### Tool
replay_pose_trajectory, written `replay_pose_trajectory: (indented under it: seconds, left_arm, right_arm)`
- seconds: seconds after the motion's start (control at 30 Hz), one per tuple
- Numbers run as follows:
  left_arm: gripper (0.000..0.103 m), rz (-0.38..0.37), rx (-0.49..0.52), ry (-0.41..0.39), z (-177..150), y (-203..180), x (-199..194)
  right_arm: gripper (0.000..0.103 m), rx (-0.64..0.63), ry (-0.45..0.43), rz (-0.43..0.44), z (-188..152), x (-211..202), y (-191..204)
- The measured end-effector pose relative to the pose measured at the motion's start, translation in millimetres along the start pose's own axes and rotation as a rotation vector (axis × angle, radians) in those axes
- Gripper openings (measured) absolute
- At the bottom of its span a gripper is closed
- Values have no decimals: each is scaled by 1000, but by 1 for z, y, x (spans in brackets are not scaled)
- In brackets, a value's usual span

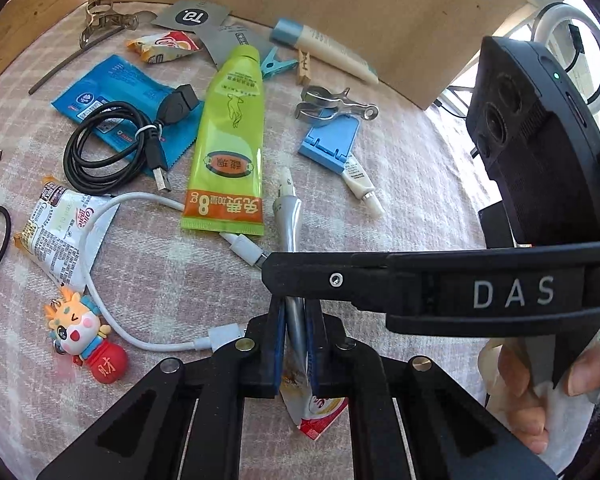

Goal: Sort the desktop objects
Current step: 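Lift the grey tube with the right gripper and release it into the tray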

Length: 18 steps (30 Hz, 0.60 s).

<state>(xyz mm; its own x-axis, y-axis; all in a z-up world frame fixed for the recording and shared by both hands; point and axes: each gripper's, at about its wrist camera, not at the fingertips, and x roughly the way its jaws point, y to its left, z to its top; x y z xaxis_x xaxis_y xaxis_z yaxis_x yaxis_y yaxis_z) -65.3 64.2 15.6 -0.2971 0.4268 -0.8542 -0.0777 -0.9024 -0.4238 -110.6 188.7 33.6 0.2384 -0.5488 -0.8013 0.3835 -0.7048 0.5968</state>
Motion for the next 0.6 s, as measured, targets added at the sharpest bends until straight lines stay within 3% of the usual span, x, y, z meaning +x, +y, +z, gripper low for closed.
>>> replay_pose_trajectory:
  seconds: [0.17, 0.37, 0.6]
  left_arm:
    - [9, -27, 13, -18, 1, -18, -11]
    - [9, -81, 102, -39, 7, -64, -25]
    - [9, -155, 264, -1, 6, -149, -14]
  right_arm:
    - [26, 7, -60, 10, -11, -28, -1]
    - [26, 19, -173, -11, -33, -84, -13]
    - [26, 139, -299, -29, -77, -158, -71]
